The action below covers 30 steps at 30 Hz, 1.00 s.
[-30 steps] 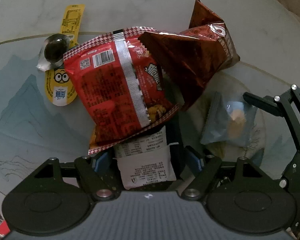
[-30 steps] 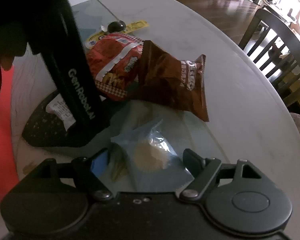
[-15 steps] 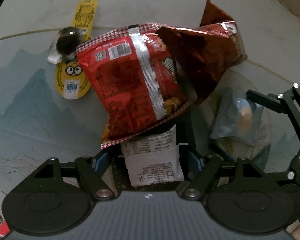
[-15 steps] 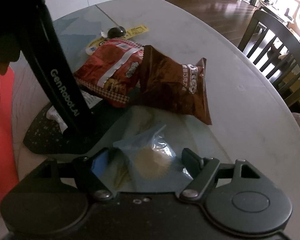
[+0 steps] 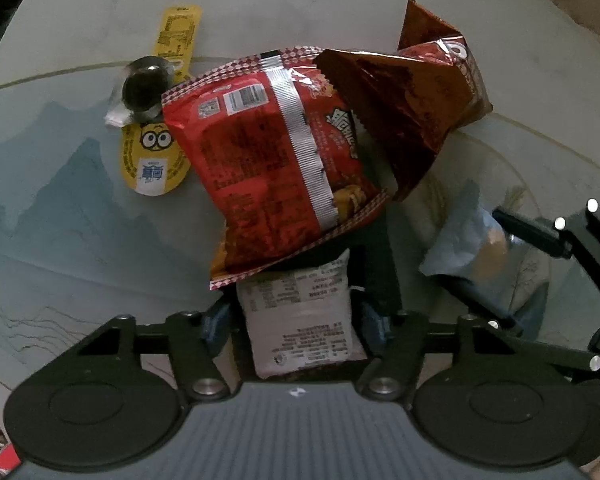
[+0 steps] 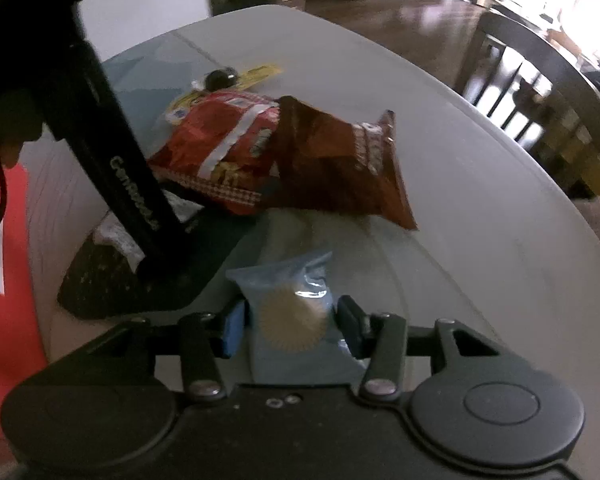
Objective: Organize snacks
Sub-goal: 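Grasp the blue cookie packet with the right gripper while the left grasps the white paper packet, then carry the blue cookie packet and white paper packet into the box and release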
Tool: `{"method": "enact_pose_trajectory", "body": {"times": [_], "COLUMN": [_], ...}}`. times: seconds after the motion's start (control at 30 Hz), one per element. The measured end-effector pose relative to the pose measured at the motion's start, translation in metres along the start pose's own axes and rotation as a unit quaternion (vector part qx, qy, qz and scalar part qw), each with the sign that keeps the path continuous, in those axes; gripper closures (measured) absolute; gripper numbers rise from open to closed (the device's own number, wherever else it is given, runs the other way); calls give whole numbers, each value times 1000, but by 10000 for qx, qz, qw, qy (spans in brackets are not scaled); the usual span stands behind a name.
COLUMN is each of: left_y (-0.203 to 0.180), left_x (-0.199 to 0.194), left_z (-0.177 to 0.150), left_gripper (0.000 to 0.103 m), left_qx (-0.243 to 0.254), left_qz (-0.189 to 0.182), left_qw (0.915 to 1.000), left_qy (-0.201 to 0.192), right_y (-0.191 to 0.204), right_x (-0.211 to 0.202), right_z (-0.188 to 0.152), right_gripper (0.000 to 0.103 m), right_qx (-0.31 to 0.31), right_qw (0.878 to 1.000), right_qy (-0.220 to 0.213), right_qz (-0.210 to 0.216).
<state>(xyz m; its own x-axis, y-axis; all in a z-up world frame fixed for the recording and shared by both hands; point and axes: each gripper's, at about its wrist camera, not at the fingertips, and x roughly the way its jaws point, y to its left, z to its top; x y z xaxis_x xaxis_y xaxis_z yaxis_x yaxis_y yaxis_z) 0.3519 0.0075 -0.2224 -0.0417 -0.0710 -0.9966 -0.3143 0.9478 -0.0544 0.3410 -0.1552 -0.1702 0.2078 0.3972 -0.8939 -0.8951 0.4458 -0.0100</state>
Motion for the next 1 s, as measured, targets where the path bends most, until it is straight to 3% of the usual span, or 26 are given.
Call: {"method": "enact_pose_trajectory", "body": {"times": [0.3, 0.53, 0.73, 1.0], "left_y": [24, 42, 48, 51], "left_x": [-1, -6, -41, -97], "left_z": [-25, -50, -63, -91], "left_gripper": [44, 44, 44, 44], "left_qx": [-277, -322, -287, 60], "left_qz": [-552, -1019, -1270, -1525], "left_qw": [9978, 9928, 9875, 9773], "left_qy": [-259, -533, -890, -1467], "right_y": [-4, -4, 8, 55], "right_x": [-18, -51, -94, -148], "right_z": [-26, -47, -55, -52], "right_gripper": [56, 56, 56, 56], "right_qx": [1084, 2013, 2498, 2793], "right_qw": [9931, 9767, 9629, 9484], "right_qy": [-152, -375, -561, -778], "right_qz": [-427, -646, -853, -1287]}}
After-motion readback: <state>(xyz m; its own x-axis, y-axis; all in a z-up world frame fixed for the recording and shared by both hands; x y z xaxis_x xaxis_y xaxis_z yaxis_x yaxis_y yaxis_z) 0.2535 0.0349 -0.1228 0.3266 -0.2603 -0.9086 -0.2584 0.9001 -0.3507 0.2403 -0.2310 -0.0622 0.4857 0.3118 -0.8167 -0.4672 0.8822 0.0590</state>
